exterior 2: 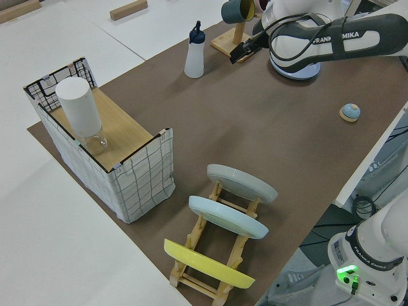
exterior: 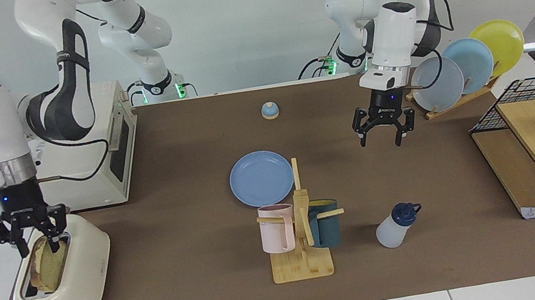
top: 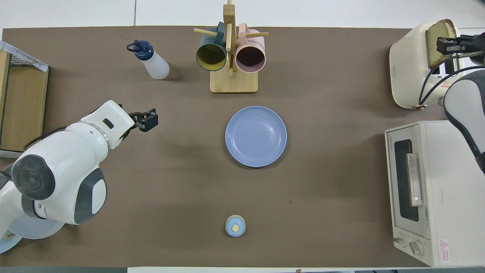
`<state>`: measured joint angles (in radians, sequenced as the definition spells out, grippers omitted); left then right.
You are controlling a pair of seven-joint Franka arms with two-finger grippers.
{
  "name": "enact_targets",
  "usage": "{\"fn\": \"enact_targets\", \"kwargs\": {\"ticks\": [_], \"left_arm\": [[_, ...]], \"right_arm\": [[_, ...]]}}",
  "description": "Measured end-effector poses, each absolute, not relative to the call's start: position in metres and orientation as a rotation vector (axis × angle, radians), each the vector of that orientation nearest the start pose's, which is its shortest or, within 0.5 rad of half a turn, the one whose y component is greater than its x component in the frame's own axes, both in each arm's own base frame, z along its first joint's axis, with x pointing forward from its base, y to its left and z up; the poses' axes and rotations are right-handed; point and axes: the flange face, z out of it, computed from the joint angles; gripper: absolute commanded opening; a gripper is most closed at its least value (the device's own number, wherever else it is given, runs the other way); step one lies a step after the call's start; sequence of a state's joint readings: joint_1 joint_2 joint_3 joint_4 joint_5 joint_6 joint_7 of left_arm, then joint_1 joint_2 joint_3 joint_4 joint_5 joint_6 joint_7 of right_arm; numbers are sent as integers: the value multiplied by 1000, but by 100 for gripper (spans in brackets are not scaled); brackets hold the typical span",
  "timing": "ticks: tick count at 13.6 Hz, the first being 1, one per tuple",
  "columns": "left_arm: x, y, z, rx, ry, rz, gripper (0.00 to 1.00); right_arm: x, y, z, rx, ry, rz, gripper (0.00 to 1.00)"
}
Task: Put bread on plate and add seasoning
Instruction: 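Reach the left gripper toward the seasoning bottle while the right gripper grasps bread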
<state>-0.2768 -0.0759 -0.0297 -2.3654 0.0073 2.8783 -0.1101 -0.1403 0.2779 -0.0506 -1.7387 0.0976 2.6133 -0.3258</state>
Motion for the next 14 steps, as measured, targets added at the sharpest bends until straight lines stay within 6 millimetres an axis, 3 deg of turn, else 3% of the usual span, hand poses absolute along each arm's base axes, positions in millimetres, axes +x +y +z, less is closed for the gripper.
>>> {"fn": "enact_targets", "kwargs": {"ticks": [3, 9, 11, 14], "left_arm": [[514, -163, 386, -3095, 295, -1030, 100], [523, -170, 328, -3090, 224, -1187, 100], [531, -172, 317, -3094, 109, -1259, 100], [549, -170, 296, -3038, 32, -1302, 100]], "right_arm": [[671, -130, 495, -3098, -113, -865, 0], [670, -132, 558, -2985, -73, -451, 0], [666, -117, 580, -3013, -135, -391, 0], [656, -71, 619, -3060, -159, -369, 0]]}}
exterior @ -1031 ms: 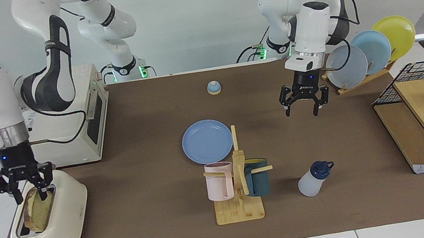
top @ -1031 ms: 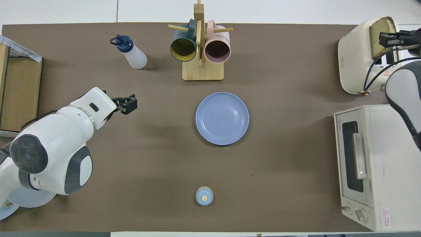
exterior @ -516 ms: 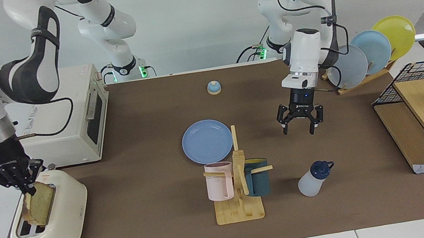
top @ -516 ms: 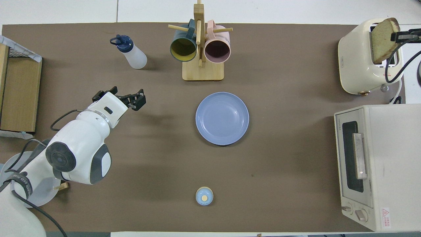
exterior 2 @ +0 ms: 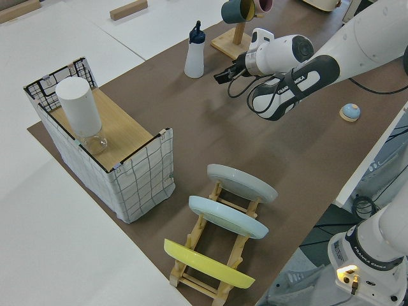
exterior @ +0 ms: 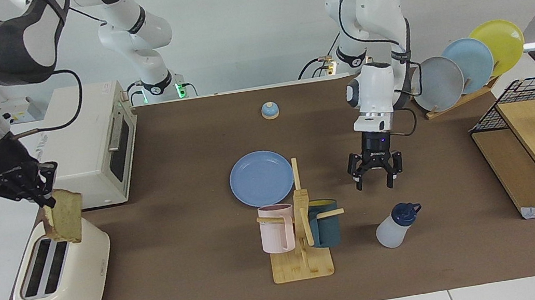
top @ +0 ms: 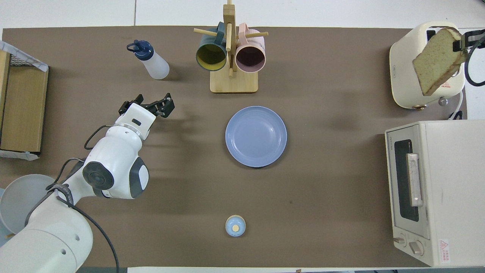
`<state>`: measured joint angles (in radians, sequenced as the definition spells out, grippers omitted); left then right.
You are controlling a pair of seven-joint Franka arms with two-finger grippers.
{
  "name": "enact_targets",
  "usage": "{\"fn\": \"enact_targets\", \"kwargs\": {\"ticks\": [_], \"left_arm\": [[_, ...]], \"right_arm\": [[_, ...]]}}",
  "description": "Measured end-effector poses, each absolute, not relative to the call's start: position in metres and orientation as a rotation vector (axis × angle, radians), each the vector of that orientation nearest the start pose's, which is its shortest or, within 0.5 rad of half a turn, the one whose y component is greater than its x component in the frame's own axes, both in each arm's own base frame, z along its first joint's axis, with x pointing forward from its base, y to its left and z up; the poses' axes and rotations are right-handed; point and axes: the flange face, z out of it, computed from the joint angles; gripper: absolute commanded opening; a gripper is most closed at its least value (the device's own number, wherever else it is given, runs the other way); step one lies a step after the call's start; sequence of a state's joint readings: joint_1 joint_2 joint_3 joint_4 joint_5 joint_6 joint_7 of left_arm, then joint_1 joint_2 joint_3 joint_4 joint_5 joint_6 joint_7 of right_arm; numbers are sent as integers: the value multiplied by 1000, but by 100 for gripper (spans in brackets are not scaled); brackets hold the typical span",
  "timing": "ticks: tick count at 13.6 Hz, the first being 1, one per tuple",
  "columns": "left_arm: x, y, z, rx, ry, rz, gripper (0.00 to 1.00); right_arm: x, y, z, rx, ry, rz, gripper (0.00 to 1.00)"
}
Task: Put bread on plate and add seasoning
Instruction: 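Reach the left gripper toward the seasoning bottle while the right gripper grasps bread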
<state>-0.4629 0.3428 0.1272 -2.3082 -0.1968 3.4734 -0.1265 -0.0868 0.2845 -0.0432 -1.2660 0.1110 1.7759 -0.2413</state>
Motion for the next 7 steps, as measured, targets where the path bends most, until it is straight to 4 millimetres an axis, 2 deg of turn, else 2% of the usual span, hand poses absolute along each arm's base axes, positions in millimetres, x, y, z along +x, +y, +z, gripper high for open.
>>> {"fn": "enact_targets", "kwargs": {"ticks": [2, 3, 5, 7], "left_arm": [[557, -171, 287, -2989, 64, -1295, 100], [560, -174, 284, -2966, 70, -1301, 100], [567, -185, 285, -2935, 69, -1331, 100], [572, -191, 282, -2928, 64, -1338, 100]], "right_arm": [[642, -40, 641, -3054, -196, -280, 0], [637, -24, 646, -3048, -200, -240, 0], [634, 16, 648, -3031, -165, -212, 0], [631, 70, 644, -3019, -207, -190, 0]]}}
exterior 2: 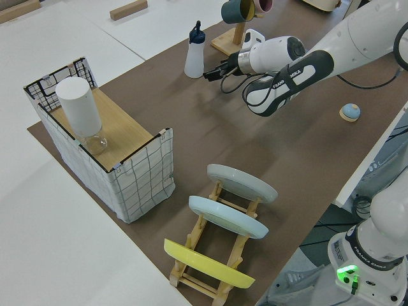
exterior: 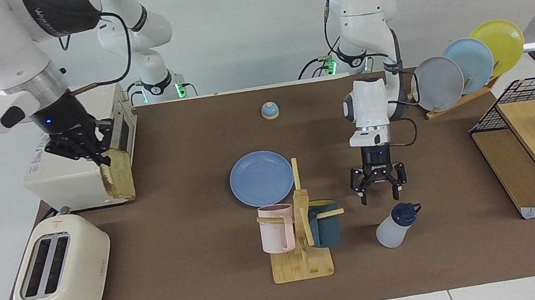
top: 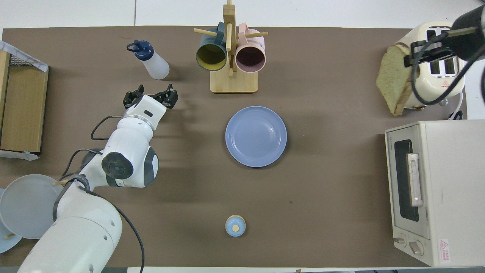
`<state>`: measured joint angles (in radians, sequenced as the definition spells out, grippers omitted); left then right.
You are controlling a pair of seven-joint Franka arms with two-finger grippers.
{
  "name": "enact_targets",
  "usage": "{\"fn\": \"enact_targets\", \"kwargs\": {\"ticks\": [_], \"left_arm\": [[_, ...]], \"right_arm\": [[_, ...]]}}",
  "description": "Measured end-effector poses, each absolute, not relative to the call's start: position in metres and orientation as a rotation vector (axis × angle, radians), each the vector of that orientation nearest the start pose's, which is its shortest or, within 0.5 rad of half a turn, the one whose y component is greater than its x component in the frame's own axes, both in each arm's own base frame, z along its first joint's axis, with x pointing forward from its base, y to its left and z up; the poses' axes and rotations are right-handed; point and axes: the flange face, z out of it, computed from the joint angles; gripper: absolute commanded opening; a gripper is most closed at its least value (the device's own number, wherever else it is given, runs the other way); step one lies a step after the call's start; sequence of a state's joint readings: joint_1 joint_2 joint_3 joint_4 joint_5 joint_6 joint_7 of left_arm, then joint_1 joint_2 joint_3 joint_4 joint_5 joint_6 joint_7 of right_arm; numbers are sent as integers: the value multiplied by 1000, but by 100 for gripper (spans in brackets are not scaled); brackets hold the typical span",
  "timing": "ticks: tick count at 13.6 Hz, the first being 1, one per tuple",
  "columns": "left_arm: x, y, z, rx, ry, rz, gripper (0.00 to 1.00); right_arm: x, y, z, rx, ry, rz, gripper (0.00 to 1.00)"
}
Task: Put bread on plate and add seasoning
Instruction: 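Reach the left gripper toward the seasoning bottle while the right gripper grasps bread, then carry the bread slice from the toaster onto the blue plate with the right gripper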
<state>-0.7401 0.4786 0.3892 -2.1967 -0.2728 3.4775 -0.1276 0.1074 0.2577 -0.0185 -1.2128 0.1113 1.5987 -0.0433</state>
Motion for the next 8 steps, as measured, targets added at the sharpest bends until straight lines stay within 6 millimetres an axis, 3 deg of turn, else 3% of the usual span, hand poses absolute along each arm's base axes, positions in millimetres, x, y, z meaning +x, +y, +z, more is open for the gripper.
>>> {"fn": "enact_targets", "kwargs": {"ticks": [3, 8], "left_arm": [[586, -193, 277, -2911, 20, -1362, 100], [609, -196, 279, -2878, 26, -1392, 100]], "right_arm": [[620, 144, 629, -2999, -181, -217, 0], [584, 209, 563, -2936, -127, -306, 0]]}}
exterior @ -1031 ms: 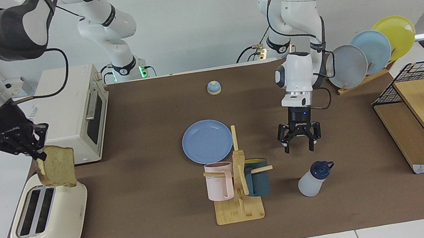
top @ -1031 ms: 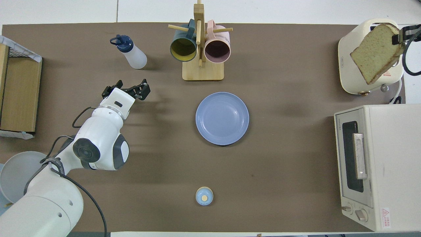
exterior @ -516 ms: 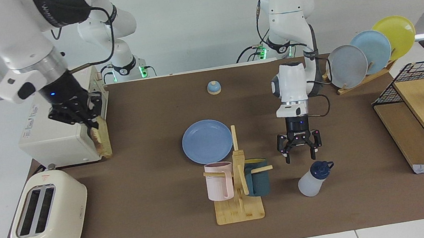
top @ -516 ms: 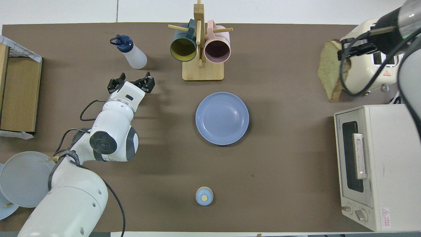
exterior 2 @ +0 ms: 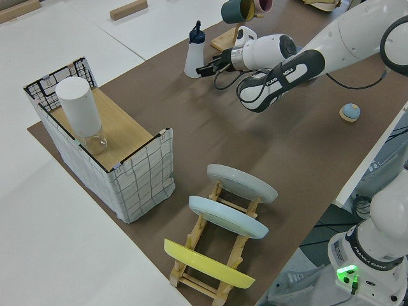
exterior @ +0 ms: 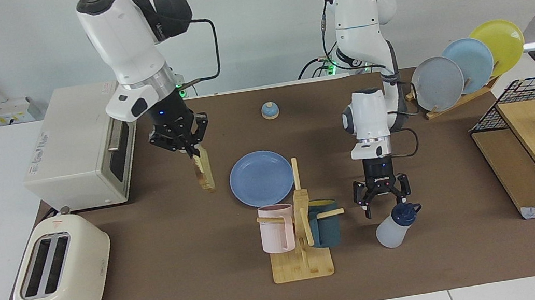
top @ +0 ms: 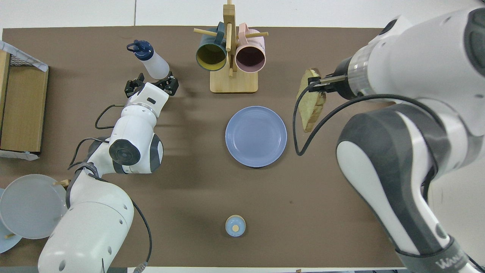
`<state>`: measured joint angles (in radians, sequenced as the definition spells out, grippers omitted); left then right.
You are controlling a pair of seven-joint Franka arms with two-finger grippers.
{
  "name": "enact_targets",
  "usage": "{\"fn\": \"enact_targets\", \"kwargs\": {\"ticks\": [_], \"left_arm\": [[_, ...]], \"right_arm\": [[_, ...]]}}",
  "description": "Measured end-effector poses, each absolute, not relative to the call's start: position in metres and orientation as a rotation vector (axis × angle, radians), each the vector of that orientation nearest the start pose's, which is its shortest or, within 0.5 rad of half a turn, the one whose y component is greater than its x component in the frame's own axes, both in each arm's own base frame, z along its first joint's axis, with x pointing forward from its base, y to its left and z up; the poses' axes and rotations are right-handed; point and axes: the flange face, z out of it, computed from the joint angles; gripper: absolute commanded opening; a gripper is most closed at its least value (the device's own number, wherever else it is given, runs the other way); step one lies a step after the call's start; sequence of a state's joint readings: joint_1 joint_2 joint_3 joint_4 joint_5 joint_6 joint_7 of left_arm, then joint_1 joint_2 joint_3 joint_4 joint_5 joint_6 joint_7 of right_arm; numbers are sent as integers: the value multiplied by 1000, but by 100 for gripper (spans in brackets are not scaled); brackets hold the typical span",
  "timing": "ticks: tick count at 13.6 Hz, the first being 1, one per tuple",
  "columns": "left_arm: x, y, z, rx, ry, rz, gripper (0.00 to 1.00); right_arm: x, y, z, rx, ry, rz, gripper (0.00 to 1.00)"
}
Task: Put bread on plate and add seasoning
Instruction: 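Carry the bread slice from the toaster onto the blue plate with the right gripper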
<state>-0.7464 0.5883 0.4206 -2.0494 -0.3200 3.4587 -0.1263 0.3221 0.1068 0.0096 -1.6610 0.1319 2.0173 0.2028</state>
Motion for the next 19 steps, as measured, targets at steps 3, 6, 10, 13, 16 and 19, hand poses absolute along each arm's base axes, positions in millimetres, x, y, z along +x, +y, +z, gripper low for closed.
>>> {"fn": "enact_targets", "kwargs": {"ticks": [3, 6, 10, 13, 16, 19], "left_arm": [[625, -195, 283, -2876, 22, -1369, 100], [640, -192, 288, -2884, 14, -1321, 100], [648, -194, 289, -2885, 18, -1306, 100], [649, -194, 286, -2884, 22, -1299, 100], [649, -195, 283, -2887, 24, -1285, 100], [652, -197, 285, -2893, 27, -1278, 100]], "right_arm": [[565, 252, 536, -2873, -87, -265, 0], [559, 278, 504, -2807, -74, -316, 0], [538, 323, 449, -2783, -141, -380, 0], [532, 328, 436, -2788, -146, -373, 0], [527, 326, 423, -2793, -141, -377, 0], [515, 318, 404, -2815, -136, -344, 0]]}}
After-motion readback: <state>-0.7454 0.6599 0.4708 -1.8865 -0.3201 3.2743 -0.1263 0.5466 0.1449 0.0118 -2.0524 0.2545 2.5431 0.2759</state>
